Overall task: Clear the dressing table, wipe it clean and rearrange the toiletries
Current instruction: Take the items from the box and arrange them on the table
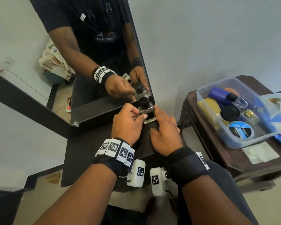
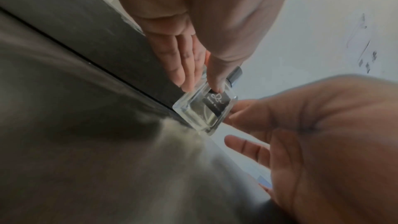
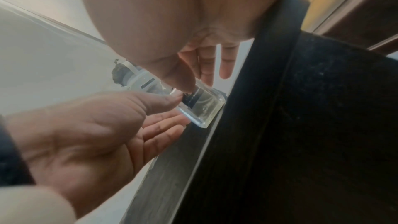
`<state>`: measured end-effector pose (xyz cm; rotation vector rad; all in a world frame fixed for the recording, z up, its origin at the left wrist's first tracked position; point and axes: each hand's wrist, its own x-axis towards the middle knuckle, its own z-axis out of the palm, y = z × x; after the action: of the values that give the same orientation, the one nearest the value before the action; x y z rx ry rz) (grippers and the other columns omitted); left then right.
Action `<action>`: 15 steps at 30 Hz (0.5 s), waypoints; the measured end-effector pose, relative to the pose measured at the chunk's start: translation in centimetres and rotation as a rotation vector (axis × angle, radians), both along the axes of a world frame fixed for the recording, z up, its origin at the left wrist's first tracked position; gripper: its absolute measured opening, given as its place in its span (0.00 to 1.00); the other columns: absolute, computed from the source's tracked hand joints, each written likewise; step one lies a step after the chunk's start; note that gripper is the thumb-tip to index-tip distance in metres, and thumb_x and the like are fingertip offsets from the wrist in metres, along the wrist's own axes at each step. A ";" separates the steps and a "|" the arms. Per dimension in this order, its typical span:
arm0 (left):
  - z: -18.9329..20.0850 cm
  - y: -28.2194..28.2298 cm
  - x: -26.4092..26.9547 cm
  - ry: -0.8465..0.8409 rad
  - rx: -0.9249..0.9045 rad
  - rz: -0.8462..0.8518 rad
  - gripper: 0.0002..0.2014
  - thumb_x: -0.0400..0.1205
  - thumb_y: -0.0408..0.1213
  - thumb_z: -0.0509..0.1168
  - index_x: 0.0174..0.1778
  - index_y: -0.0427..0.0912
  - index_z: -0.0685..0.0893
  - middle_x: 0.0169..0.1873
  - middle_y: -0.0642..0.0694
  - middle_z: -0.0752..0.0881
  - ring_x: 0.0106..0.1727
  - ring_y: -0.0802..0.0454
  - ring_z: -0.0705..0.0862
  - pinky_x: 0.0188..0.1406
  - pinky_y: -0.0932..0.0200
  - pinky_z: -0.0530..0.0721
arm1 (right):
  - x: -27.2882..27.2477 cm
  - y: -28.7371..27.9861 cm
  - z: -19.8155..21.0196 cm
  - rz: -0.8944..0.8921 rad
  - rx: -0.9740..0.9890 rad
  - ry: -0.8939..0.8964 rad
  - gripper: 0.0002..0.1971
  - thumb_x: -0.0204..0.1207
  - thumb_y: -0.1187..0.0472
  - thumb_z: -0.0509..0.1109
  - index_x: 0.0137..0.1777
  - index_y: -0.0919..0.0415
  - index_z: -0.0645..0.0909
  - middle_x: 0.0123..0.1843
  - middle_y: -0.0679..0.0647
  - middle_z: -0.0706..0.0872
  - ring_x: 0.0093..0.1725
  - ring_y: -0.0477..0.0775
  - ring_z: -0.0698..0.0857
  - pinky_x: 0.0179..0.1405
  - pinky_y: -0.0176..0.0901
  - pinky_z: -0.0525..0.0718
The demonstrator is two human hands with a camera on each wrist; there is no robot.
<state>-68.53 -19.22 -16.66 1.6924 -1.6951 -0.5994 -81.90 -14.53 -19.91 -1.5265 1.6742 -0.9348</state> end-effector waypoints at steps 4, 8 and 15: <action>-0.4 0.7 -0.2 -0.027 -0.021 0.004 0.09 0.81 0.41 0.79 0.48 0.49 0.84 0.40 0.58 0.89 0.47 0.68 0.89 0.44 0.71 0.84 | -0.1 -0.1 0.2 0.058 0.053 0.039 0.44 0.79 0.63 0.64 0.92 0.47 0.47 0.89 0.47 0.63 0.83 0.58 0.62 0.78 0.68 0.66; -0.2 1.8 0.1 -0.053 -0.037 -0.018 0.07 0.85 0.45 0.74 0.57 0.52 0.86 0.49 0.58 0.91 0.56 0.62 0.89 0.57 0.60 0.88 | 0.2 0.0 -0.1 -0.057 -0.008 -0.051 0.42 0.75 0.63 0.68 0.90 0.49 0.58 0.82 0.49 0.73 0.80 0.56 0.67 0.80 0.55 0.70; 0.2 3.4 -0.1 -0.156 0.176 -0.138 0.22 0.91 0.43 0.64 0.83 0.56 0.76 0.74 0.58 0.85 0.76 0.57 0.81 0.67 0.64 0.72 | 0.5 -0.2 -0.6 -0.114 0.001 -0.028 0.37 0.75 0.59 0.70 0.86 0.51 0.66 0.77 0.51 0.78 0.77 0.57 0.72 0.77 0.50 0.72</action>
<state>-68.61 -15.80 -16.50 1.7937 -1.9311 -0.7144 -81.38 -14.78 -20.47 -1.4228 1.7563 -1.0105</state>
